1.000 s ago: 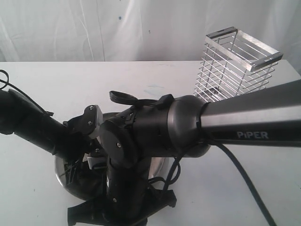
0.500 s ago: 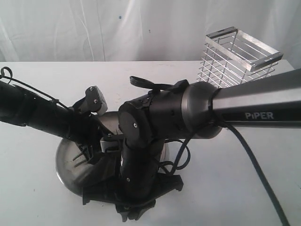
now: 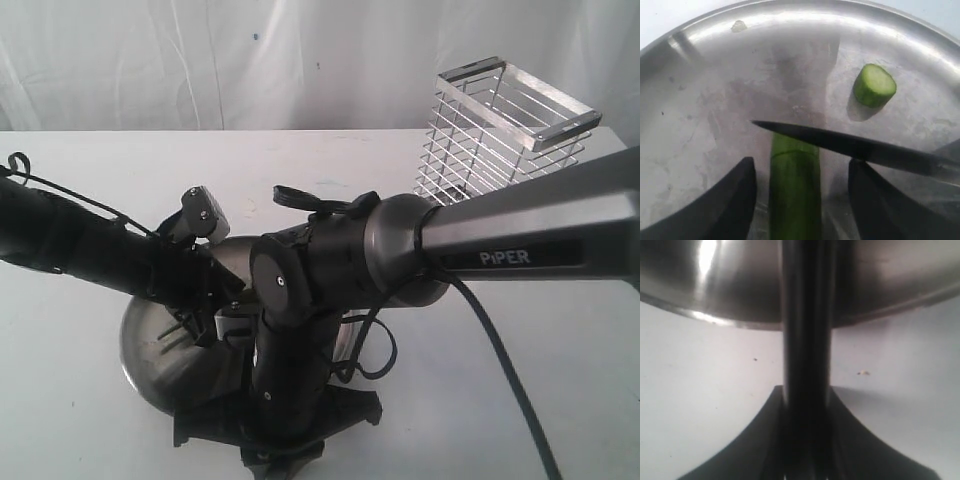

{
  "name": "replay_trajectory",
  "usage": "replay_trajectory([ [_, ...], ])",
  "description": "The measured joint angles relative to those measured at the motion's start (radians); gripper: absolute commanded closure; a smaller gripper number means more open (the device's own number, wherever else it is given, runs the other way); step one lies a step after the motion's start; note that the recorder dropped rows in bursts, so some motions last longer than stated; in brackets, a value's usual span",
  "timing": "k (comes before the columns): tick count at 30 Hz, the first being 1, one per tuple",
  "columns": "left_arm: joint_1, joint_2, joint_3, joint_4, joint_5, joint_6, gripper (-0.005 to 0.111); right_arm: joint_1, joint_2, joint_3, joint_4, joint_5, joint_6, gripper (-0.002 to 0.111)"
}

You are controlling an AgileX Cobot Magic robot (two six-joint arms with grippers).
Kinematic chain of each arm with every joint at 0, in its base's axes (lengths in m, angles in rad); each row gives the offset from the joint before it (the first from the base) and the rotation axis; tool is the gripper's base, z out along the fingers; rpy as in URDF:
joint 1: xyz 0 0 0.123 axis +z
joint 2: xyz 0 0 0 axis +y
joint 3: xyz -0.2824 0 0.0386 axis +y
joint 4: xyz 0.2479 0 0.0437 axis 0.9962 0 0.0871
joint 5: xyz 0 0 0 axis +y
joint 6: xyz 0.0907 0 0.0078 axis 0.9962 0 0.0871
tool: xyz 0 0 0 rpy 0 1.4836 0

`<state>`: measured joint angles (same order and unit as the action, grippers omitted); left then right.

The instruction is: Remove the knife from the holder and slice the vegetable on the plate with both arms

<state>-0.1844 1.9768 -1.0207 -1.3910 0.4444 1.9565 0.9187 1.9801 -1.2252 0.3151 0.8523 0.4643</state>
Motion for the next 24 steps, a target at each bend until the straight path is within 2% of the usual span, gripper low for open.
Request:
replay_trajectory([
  [6,0.000,-0.011,0.000,0.023,0.002,0.000,0.043,0.000,0.000,0.000,0.000,0.000,0.000,0.108],
  [14,0.014,-0.109,0.000,0.108,-0.019,0.000,0.043,0.000,0.000,0.000,0.000,-0.002,-0.031,0.108],
  [20,0.078,-0.178,0.000,0.143,-0.032,-0.041,0.043,0.000,0.000,0.000,0.001,-0.002,-0.045,0.108],
  [24,0.123,-0.188,0.000,0.147,-0.100,-0.097,0.044,0.000,0.000,0.000,0.001,-0.002,-0.045,0.108],
])
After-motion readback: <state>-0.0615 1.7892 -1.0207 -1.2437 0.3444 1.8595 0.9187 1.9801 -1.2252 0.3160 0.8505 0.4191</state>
